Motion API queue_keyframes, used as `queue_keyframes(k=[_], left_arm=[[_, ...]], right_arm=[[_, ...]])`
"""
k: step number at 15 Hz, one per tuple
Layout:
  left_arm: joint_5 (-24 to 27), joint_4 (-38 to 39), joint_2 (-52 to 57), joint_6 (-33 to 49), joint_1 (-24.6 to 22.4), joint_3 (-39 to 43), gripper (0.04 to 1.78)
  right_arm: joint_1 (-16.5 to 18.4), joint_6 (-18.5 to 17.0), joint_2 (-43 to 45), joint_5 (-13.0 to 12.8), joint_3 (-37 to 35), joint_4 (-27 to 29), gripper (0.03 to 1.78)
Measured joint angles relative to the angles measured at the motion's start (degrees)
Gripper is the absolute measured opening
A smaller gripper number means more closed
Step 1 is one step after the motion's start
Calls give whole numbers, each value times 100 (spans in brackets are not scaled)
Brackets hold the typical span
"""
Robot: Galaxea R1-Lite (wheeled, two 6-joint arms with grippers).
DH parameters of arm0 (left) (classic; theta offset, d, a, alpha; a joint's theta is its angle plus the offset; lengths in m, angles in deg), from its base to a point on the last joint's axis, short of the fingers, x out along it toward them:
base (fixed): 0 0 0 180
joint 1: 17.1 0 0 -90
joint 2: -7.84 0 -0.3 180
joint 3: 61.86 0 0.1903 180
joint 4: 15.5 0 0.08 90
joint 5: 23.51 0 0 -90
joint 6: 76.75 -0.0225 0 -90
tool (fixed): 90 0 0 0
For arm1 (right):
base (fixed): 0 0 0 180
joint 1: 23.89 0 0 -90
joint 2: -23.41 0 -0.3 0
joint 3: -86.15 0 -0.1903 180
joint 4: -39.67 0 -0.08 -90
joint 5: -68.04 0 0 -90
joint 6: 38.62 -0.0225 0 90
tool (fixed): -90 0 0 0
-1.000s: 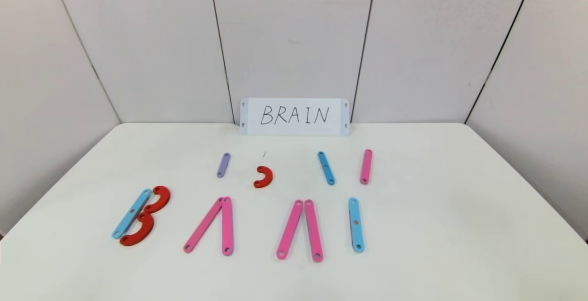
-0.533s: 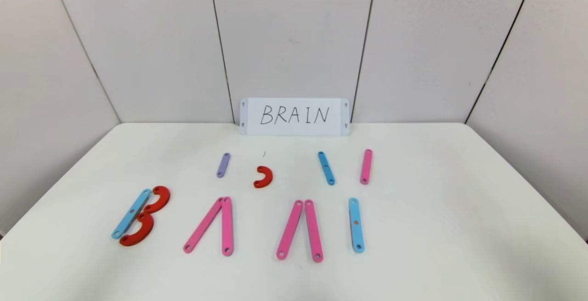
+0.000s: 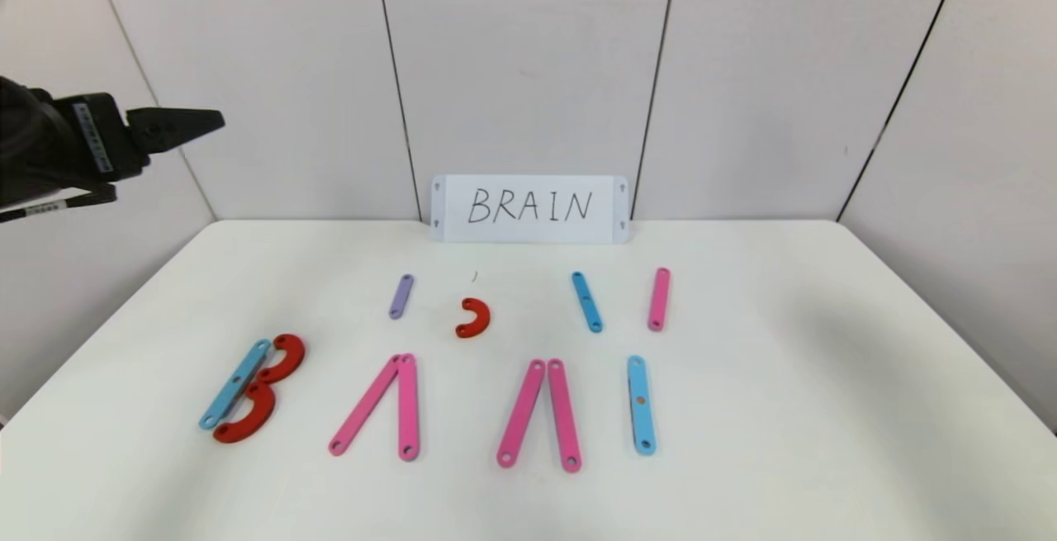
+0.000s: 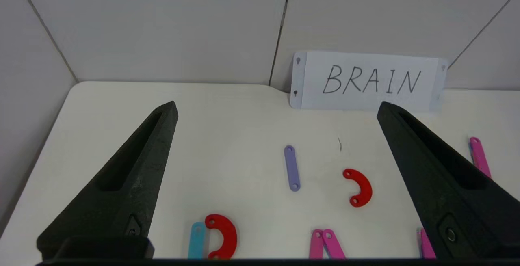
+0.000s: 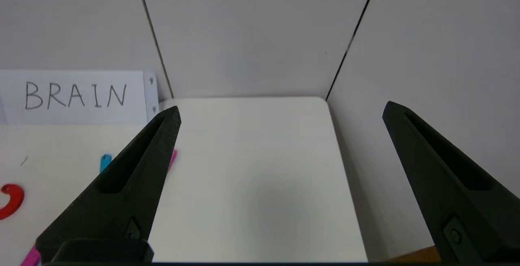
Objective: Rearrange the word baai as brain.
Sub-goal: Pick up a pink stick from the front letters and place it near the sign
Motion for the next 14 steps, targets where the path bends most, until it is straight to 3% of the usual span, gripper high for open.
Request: queue_keyframes(k=[4, 6, 8, 9, 10, 14], left_arm=[[33, -772, -858, -227, 89, -405, 173], [90, -1275, -1191, -265, 351, -564, 173], [107, -1777, -1362, -322, 635, -639, 173], [99, -2033, -1401, -339, 766, -639, 173], [79, -2254, -1401, -339, 859, -621, 173], [-149, -2973, -1200, -394, 945, -385, 173]], right_arm=[[-46, -507, -1059, 87, 623, 1798, 174], [-57, -672, -1390, 468, 639, 2536, 174], [-52, -691, -1593, 1124, 614, 3160, 174], [-48, -685, -1659, 1384, 532, 3366, 174], [-48, -650, -1703, 1487, 411, 3402, 174], [-82, -573, -1786, 1507, -98, 3143, 174]])
